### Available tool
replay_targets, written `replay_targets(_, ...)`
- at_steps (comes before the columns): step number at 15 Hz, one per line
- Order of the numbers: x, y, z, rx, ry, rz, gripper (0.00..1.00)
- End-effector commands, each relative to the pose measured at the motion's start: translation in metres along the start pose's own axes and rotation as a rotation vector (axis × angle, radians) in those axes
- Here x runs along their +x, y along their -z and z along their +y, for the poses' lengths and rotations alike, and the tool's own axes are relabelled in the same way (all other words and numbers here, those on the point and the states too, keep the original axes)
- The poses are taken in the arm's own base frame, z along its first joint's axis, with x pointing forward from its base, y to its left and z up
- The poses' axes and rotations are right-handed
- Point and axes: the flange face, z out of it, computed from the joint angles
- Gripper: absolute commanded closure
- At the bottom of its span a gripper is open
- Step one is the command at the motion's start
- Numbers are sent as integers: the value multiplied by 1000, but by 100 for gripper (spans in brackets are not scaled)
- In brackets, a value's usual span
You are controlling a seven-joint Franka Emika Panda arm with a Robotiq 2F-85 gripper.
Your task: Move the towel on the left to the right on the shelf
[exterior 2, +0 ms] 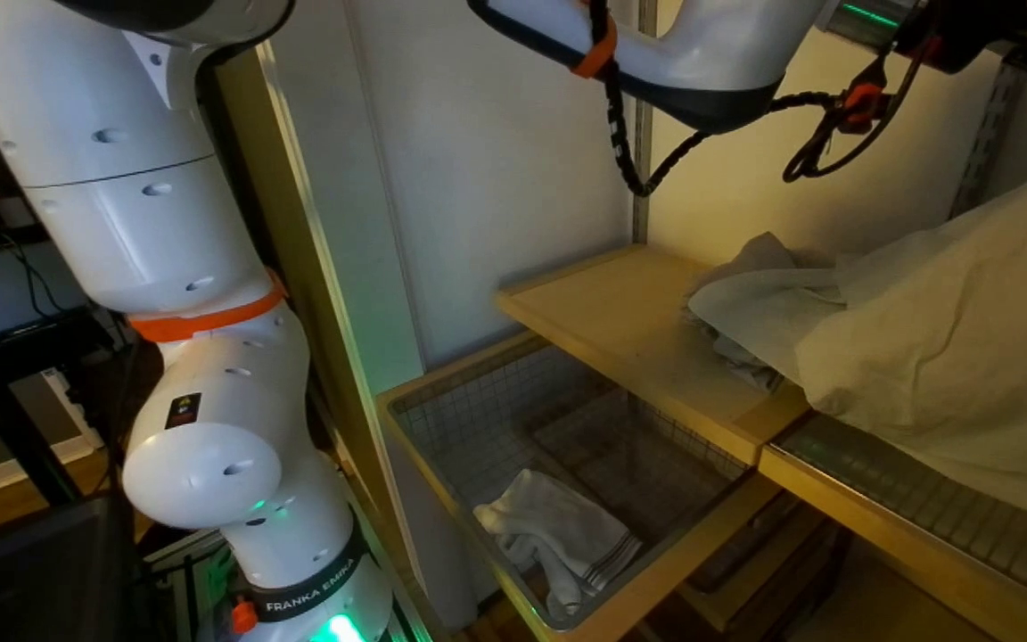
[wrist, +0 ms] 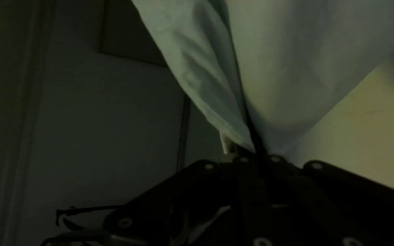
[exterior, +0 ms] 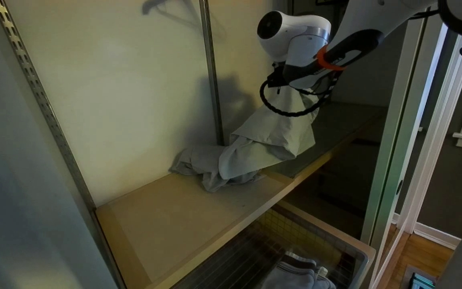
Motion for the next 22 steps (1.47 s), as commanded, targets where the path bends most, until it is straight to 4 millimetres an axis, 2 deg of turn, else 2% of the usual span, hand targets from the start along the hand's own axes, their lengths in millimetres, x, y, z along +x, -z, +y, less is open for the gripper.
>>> replay_targets(1,1,0,-1,0,-2,0,97)
replay_targets(5,4,1,-2,2,-6,4,99)
replay_targets(6,6,-9,-6,-24,-45,61,99)
replay_targets(9,9,-46,-16,-70,-119,207,99)
replay_targets(14,-10,-109,-27,-180,-224,393,99)
replay_targets(17,-18,-155,-26,-259,-280,501,99)
replay_targets(21,-24,-199,-20,-384,-346,644,99)
replay_targets(22,-26,-205,-19,-419,-363,679,72)
